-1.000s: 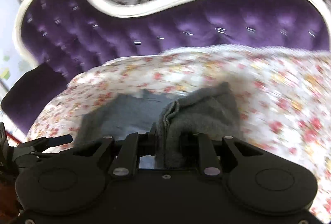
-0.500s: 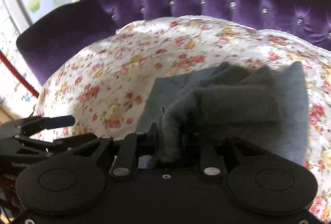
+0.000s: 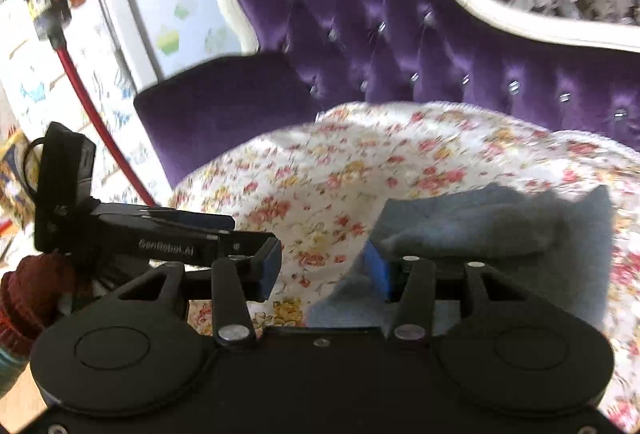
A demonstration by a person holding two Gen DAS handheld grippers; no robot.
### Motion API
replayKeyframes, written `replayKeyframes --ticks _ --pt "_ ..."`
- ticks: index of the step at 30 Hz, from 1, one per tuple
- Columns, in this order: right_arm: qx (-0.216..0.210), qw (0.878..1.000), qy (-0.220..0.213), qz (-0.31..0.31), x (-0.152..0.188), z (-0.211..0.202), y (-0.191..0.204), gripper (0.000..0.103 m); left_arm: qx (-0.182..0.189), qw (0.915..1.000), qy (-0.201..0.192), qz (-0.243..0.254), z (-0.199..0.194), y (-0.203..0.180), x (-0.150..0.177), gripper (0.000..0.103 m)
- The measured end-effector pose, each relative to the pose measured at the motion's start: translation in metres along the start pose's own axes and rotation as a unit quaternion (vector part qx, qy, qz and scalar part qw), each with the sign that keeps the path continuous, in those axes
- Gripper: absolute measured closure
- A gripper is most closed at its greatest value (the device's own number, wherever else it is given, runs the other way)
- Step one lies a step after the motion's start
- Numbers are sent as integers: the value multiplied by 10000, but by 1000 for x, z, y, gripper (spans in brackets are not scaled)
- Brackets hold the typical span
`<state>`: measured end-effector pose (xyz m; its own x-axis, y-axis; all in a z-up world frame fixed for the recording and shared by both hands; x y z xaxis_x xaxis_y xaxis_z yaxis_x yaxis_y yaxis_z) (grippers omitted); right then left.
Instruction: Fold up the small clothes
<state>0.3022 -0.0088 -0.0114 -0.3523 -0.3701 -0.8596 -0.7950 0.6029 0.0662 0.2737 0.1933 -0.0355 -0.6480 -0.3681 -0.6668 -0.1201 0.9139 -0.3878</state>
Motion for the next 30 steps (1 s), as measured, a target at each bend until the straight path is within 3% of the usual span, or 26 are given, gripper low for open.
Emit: replayKeyframes --ticks 7,13,18,22,27,30 --pt "778 9964 -245 228 29 -45 -26 45 313 9946 -111 982 8 -67 -12 16" --pt "994 9930 -155 622 59 -44 -48 45 290 9713 -22 2363 40 -136 13 16" --pt "993 9930 -45 634 77 -37 -52 45 83 9608 206 2765 74 -156 26 16" --pt "950 9931 -31 681 91 -39 -53 45 -344 9592 226 2796 99 -150 20 17" --pt "959 9935 -81 615 94 -43 -49 45 -980 9840 230 1472 124 -91 -16 16" --pt "970 9938 -102 542 94 -46 -46 44 -1431 9840 286 1024 128 -55 -26 17"
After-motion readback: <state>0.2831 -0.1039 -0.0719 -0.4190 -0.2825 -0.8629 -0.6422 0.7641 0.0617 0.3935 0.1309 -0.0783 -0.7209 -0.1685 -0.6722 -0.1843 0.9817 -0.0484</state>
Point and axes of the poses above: each gripper's, at about its wrist camera, not at the fingertips, and z roughly the way its jaws point, y to its left, x to its underside, the point moved 4 cm from there along z, roughly the way its jaws point, and after that the axes turned 12 degrees about -z, right-handed, at the moved point
